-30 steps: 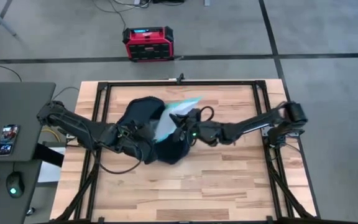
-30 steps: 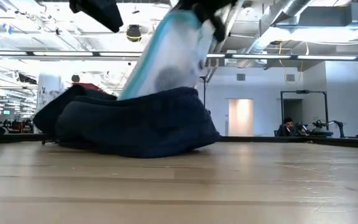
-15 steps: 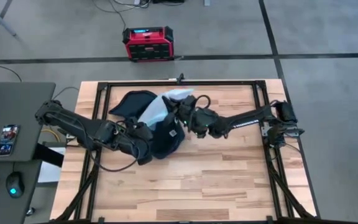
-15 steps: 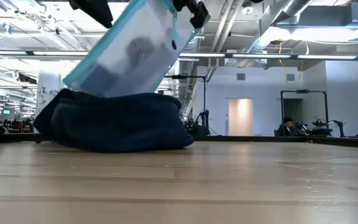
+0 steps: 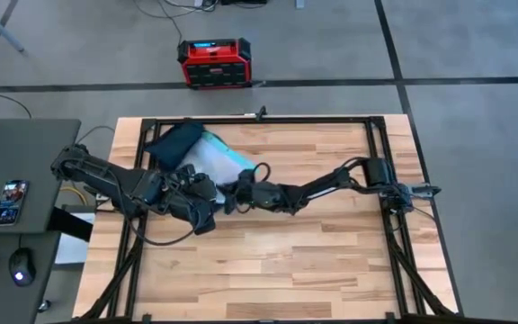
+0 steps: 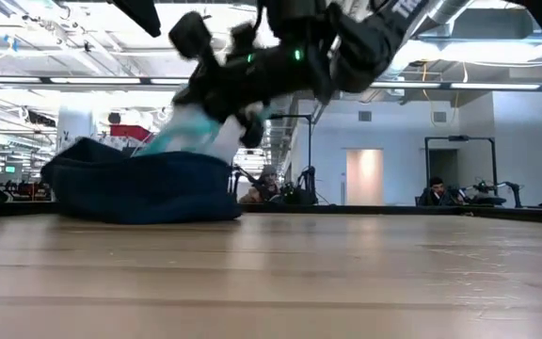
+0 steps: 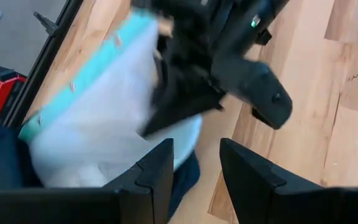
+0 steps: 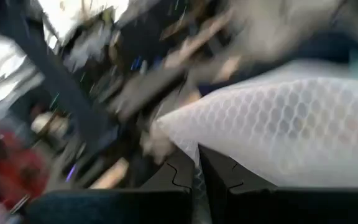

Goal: Unpack backpack
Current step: Put the zip bag into the backpack

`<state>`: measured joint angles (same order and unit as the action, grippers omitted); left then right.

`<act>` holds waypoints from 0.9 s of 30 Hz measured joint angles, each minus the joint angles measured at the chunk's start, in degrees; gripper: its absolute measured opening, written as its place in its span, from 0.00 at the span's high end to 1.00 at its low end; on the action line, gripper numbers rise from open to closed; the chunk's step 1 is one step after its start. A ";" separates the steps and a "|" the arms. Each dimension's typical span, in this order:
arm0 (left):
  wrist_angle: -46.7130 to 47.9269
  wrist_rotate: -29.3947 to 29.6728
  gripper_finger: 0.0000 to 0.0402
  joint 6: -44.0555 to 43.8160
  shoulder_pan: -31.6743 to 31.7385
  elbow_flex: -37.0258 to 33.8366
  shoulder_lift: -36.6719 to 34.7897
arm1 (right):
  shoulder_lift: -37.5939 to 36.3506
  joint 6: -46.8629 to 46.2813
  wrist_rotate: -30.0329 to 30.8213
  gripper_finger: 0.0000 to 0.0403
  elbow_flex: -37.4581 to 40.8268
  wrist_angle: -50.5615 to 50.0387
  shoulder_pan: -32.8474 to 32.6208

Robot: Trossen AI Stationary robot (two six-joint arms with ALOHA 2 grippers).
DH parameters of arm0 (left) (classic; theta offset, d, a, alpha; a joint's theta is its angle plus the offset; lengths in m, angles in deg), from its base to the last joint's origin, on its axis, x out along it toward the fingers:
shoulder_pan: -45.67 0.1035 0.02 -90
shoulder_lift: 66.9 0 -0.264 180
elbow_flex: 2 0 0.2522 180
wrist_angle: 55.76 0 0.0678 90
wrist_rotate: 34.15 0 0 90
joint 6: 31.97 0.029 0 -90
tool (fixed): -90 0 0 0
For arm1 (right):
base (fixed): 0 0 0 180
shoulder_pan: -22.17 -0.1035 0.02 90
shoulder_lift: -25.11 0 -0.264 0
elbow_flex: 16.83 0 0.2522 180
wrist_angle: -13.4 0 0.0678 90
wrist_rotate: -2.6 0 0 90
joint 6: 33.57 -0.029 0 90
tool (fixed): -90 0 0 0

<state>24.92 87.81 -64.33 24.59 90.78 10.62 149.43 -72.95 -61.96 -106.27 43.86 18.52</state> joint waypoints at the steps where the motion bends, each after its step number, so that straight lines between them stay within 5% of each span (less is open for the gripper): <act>1: -0.02 0.00 0.71 -0.02 -0.02 0.00 0.00 | 0.56 -2.93 -3.46 0.97 -0.32 -1.89 0.29; 6: -0.42 -0.03 0.71 -0.27 -0.02 -0.08 0.00 | 2.70 -8.81 -16.06 0.75 -2.48 -7.44 1.49; 14: -0.42 -3.56 0.71 -1.51 -0.58 -2.14 0.04 | -6.09 3.80 -21.26 0.39 -2.74 -14.43 1.69; 22: -1.84 1.77 0.71 -2.30 1.06 -2.32 2.10 | -23.89 22.44 -20.14 0.34 -2.82 -53.33 4.74; 27: -11.24 -5.49 0.71 0.95 6.77 -2.32 6.87 | -30.72 29.14 -18.64 0.34 -2.79 -74.84 10.61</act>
<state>13.67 82.32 -63.37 31.35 88.47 17.49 118.71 -43.81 -80.60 -109.07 -30.99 29.13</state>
